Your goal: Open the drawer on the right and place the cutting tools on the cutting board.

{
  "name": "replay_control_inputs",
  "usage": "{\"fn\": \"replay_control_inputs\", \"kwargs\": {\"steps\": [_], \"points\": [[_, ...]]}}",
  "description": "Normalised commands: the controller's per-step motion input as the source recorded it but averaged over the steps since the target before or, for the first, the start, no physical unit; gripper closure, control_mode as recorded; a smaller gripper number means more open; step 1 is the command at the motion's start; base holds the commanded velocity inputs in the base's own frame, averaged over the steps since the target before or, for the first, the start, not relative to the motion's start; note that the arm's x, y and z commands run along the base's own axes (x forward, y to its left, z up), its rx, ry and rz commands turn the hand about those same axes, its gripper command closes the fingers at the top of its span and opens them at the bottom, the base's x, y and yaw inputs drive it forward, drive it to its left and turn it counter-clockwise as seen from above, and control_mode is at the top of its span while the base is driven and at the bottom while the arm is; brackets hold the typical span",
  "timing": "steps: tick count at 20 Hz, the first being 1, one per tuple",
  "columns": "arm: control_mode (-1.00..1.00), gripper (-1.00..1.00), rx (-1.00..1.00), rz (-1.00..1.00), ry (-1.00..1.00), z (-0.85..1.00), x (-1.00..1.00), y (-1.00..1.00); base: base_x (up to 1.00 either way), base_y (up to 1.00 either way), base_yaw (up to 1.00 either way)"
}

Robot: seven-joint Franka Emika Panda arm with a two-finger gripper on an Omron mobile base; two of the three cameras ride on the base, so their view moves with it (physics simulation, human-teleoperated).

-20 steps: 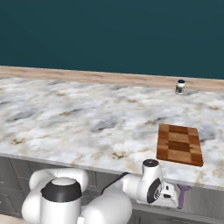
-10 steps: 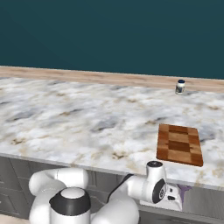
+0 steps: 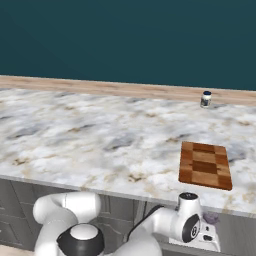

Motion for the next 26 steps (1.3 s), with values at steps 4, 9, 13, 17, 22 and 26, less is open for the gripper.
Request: {"fn": "replay_control_inputs", "kwargs": {"steps": [4,9,13,17,22,26], "points": [[-1.00,-1.00,0.00,0.00,0.00,0.00,-0.67,-0.38,0.00,0.00,0.00],[-1.00,-1.00,0.00,0.00,0.00,-0.04,-0.84,-0.40,0.00,0.00,0.00],[-1.00,-1.00,0.00,0.00,0.00,-0.08,-0.99,-0.41,0.00,0.00,0.00],[-1.00,-1.00,0.00,0.00,0.00,-0.10,-1.00,-0.44,0.00,0.00,0.00],[-1.00,-1.00,0.00,0.00,-0.03,0.05,-0.35,-0.08,0.00,0.00,0.00],[-1.00,-1.00,0.00,0.00,-0.14,0.29,0.34,0.27,0.00,0.00,0.00]]}}
